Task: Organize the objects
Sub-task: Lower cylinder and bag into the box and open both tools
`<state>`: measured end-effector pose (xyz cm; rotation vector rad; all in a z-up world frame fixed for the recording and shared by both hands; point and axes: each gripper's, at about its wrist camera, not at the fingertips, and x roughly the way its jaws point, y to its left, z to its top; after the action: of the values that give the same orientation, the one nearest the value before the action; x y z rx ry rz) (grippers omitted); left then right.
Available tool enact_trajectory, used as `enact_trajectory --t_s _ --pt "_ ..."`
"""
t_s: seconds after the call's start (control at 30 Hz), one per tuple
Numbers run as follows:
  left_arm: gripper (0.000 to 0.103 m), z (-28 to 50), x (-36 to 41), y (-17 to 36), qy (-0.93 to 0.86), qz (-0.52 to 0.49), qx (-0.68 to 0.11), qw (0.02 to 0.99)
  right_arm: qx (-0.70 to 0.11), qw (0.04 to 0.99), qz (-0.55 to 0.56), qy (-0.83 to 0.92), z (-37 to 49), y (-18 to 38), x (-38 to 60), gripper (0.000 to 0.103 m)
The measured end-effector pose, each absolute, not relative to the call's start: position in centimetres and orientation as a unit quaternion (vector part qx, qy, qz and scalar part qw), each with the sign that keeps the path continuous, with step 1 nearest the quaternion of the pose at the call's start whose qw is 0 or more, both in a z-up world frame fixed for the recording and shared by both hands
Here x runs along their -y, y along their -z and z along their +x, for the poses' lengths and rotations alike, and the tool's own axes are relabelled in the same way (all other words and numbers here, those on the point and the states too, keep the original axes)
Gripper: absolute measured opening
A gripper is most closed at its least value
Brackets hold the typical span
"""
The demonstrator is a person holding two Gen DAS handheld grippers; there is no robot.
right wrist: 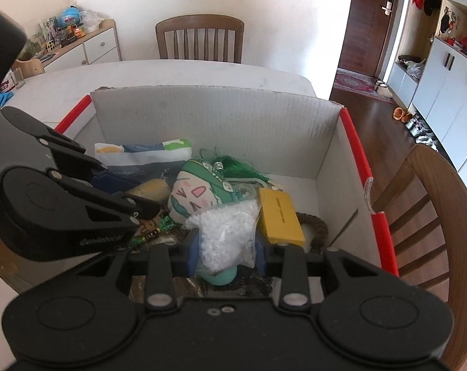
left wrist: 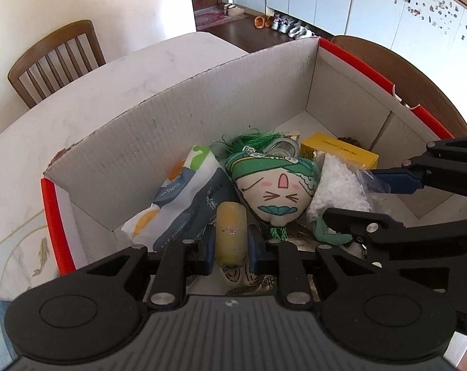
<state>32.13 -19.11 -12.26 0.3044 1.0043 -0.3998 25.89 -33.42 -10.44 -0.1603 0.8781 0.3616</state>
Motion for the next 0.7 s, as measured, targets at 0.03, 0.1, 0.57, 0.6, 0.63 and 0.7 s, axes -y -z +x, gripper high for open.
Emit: enact_trajectory --t_s 0.03,0.1,0.57,0.6,0.63,0.7 --pt "0.021 32.2 19.1 12.2 0.189 0.144 -0.476 0.847 -0.423 0.886 -0.076 -0.174 25.9 10.4 33.4 0.034" --pt "0.021 32.1 19.1 12.2 0.189 0.142 -0.474 0.848 -0.423 0.886 -0.077 -0.174 25.8 10.4 33.5 0.035" --pt "0.052 31.1 18.6 10.7 0.197 0.131 -0.449 0.862 -0.415 0.891 -0.078 -0.169 24.5 9.0 33.7 0.046" --pt "0.053 31.0 18.5 10.6 0.198 0.129 -0.446 0.863 -0.413 0.892 -0.077 -0.168 24.3 8.8 33.8 0.047" --pt "0.054 30.9 18.3 10.4 0.198 0.128 -0.444 0.865 -0.411 0.893 -0.077 -0.167 24.2 8.7 33.8 0.050" --pt "0.054 30.6 18.1 10.0 0.200 0.126 -0.438 0.867 -0.406 0.895 -0.078 -0.166 23.9 8.3 33.9 0.053"
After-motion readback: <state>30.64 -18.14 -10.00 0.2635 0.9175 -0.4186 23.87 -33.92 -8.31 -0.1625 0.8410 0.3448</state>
